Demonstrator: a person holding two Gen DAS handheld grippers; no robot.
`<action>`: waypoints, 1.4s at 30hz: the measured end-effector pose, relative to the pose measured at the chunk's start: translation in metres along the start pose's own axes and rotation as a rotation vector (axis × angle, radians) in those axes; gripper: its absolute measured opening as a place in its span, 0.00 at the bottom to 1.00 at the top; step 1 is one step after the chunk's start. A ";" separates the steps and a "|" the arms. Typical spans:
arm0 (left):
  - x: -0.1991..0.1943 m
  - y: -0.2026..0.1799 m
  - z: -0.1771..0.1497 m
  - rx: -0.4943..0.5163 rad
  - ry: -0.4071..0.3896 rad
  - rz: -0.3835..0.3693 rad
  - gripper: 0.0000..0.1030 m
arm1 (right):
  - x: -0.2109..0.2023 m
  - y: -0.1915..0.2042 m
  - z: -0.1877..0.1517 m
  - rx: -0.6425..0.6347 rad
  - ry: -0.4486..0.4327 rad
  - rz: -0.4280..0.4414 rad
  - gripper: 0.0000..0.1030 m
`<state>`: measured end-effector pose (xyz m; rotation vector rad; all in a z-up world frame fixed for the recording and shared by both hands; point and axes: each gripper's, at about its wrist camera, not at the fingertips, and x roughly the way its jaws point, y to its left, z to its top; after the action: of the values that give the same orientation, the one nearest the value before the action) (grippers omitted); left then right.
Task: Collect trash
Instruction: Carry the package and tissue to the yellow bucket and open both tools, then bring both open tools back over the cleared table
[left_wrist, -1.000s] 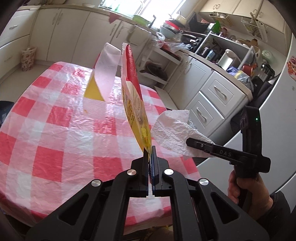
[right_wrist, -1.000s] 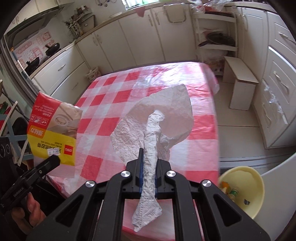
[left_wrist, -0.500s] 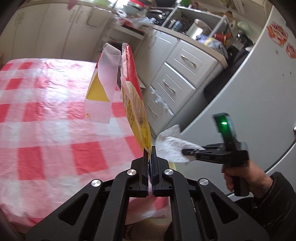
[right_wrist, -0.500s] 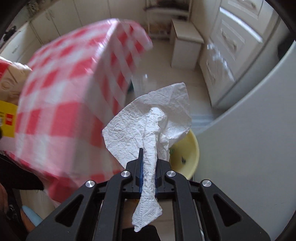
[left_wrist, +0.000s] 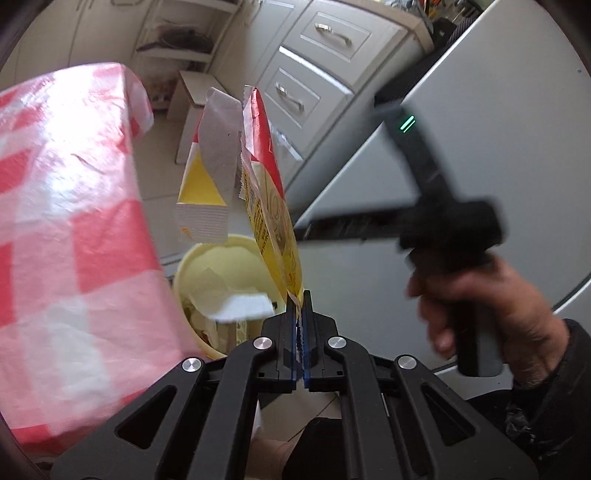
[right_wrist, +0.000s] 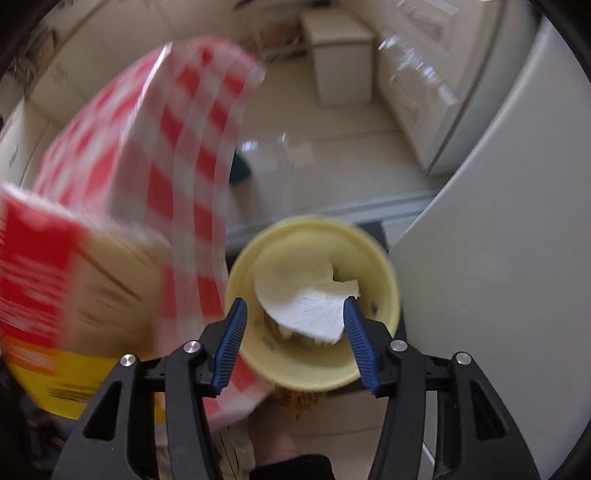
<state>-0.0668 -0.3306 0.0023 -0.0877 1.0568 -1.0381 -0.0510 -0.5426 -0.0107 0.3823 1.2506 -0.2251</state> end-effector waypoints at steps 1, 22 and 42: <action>0.009 -0.002 -0.001 -0.001 0.015 0.004 0.02 | -0.013 -0.004 0.002 0.019 -0.054 -0.005 0.56; 0.032 -0.021 0.007 0.001 0.079 0.105 0.54 | -0.084 0.009 0.008 -0.032 -0.396 -0.041 0.69; -0.203 0.058 -0.049 -0.025 -0.221 0.724 0.92 | -0.131 0.168 -0.088 -0.147 -0.605 0.112 0.91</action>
<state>-0.0835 -0.1302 0.0824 0.1508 0.8012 -0.3486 -0.1054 -0.3591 0.1173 0.2300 0.6430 -0.1361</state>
